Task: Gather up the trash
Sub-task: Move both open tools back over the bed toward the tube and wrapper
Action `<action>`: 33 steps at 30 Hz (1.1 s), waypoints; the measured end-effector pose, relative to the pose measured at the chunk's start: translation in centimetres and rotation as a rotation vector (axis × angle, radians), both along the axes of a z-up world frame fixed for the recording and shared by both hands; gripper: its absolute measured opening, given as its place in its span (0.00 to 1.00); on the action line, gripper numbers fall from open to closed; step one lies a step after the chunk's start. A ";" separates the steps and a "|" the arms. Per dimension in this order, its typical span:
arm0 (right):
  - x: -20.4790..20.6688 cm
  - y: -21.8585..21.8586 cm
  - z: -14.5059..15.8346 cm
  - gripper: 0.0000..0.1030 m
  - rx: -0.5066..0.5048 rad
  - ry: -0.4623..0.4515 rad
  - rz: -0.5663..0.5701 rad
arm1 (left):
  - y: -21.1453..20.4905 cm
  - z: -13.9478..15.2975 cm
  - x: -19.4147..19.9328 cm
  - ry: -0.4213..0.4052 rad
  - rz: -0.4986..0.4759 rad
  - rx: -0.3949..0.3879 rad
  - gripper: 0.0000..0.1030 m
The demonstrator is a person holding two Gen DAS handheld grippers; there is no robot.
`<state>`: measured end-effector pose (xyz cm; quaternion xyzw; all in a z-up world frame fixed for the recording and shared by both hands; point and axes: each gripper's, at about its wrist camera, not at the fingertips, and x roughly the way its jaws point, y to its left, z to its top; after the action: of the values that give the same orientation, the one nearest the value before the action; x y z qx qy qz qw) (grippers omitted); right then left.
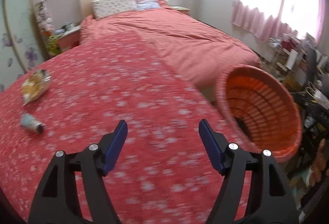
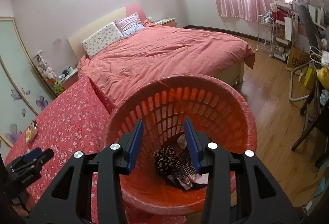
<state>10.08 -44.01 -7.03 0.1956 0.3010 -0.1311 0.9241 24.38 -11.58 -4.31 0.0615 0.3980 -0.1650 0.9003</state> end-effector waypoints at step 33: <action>2.9 13.0 0.0 0.49 -0.112 0.045 0.278 | 22.3 -2.7 6.7 0.090 0.586 0.006 0.64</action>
<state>12.94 -30.97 -7.04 0.0974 0.3381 -0.0227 0.9358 31.06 10.71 -7.03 -0.0609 0.4388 0.1007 0.8909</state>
